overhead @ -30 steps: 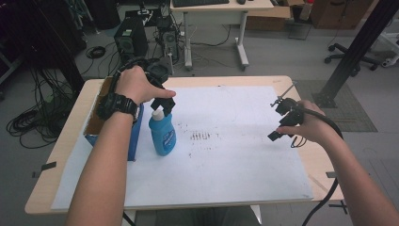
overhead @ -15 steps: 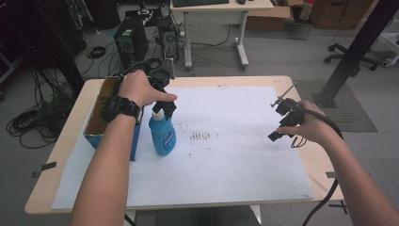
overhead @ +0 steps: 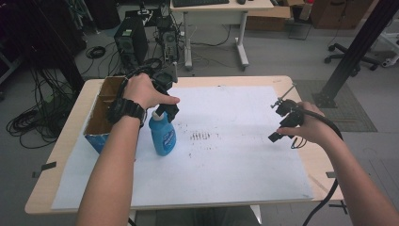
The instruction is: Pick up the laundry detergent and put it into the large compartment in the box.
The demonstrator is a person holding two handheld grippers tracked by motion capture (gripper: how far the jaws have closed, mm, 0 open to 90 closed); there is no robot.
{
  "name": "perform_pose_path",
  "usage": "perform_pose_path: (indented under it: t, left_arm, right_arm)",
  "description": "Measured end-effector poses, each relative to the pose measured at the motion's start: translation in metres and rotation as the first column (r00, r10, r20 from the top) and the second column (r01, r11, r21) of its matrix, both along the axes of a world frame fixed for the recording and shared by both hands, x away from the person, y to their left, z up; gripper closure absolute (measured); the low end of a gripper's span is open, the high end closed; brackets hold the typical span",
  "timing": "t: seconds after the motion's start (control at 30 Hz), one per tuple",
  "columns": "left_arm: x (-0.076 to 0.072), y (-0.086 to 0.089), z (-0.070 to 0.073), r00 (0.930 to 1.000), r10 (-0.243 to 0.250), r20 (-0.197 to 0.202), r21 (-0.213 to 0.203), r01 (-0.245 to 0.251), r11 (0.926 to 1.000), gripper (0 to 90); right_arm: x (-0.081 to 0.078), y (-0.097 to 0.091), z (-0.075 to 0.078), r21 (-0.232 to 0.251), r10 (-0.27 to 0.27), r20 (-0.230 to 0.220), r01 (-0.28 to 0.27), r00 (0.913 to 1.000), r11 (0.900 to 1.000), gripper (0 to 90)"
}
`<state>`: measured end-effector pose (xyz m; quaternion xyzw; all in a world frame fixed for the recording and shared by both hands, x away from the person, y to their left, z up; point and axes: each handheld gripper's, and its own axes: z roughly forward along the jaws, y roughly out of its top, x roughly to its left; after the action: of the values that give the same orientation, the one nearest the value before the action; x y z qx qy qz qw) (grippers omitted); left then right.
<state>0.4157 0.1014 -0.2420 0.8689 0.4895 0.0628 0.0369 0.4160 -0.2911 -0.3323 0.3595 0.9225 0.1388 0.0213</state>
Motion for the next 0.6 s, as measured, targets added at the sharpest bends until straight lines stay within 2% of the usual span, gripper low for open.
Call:
perform_pose_path:
  t: [0.6]
  left_arm:
    - [-0.0006,0.0017,-0.0022,1.0000,0.003,-0.001,0.007,-0.003,1.0000,12.0]
  right_arm:
    - [-0.0002,0.0004,-0.0010,-0.005,0.004,0.001,-0.004,1.0000,1.0000,13.3]
